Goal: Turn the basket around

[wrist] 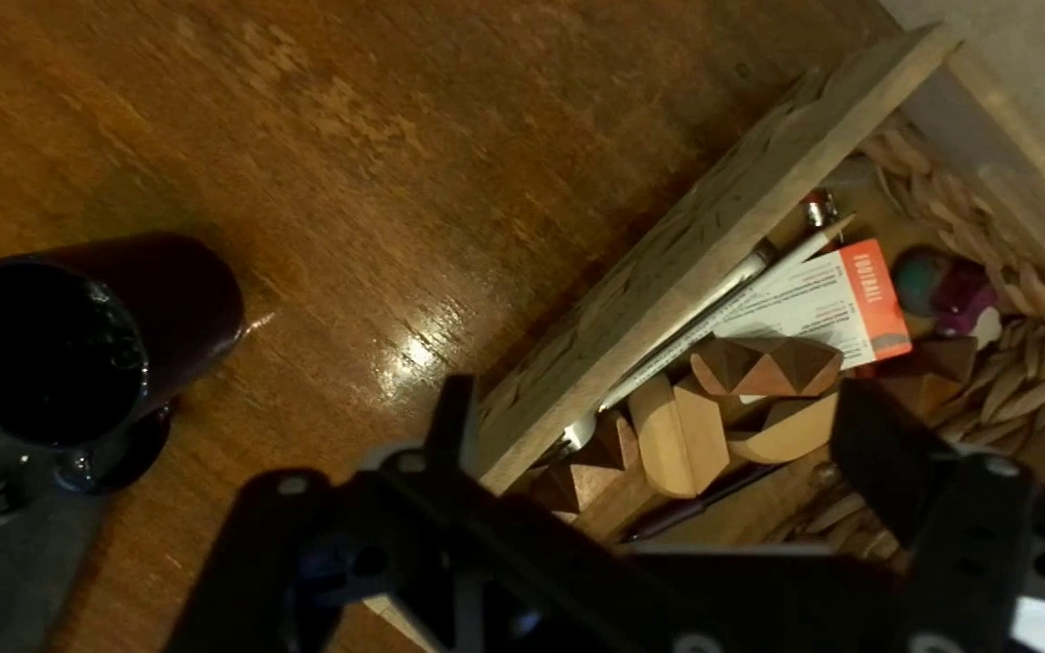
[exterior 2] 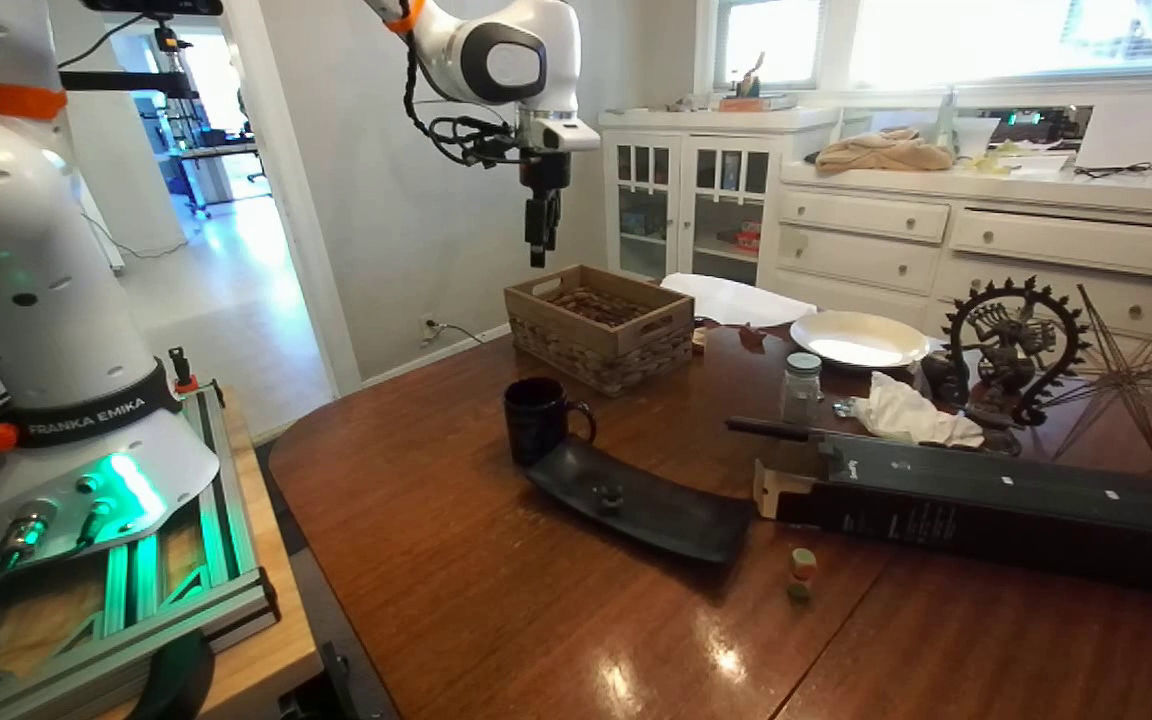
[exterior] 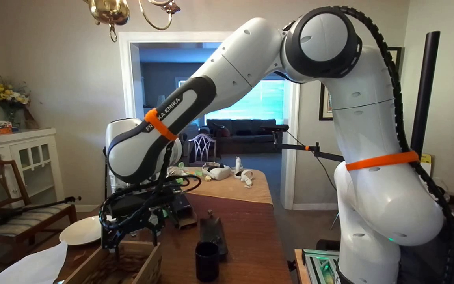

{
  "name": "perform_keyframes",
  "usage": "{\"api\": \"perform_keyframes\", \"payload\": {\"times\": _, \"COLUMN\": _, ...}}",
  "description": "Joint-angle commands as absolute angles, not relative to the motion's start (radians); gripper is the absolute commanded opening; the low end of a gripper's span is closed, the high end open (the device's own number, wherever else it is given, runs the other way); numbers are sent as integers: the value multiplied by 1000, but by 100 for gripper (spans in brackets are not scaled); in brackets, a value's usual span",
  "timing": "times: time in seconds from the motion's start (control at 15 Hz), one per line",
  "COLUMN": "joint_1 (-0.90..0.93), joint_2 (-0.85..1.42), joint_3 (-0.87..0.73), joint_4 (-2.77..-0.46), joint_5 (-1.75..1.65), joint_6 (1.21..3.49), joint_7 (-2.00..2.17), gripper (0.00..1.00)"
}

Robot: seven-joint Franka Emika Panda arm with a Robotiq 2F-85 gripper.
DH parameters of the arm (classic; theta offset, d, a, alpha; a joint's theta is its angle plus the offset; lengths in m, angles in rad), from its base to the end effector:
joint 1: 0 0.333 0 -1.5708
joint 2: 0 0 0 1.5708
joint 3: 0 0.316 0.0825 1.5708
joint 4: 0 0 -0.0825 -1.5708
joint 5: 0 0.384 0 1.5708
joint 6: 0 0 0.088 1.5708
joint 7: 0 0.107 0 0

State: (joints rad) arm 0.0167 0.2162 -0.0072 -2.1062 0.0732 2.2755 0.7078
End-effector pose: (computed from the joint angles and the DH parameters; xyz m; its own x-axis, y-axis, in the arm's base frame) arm 0.5681 0.0073 0.3111 0.7322 -0.6775 -0.0703 -0.6796 -0.7336 -0.0082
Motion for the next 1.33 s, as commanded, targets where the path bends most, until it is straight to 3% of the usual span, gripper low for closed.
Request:
{"api": "perform_keyframes", "payload": {"times": 0.0, "joint_1": 35, "joint_2": 252, "joint_3": -14, "joint_4": -2109, "joint_5": 92, "joint_6": 2368, "joint_7": 718, "gripper": 100}}
{"api": "perform_keyframes", "payload": {"times": 0.73, "joint_1": 62, "joint_2": 327, "joint_3": -30, "joint_4": -2100, "joint_5": 41, "joint_6": 2415, "joint_7": 665, "gripper": 100}}
{"api": "perform_keyframes", "payload": {"times": 1.27, "joint_1": 138, "joint_2": 404, "joint_3": -85, "joint_4": -2085, "joint_5": -33, "joint_6": 2517, "joint_7": 871, "gripper": 100}}
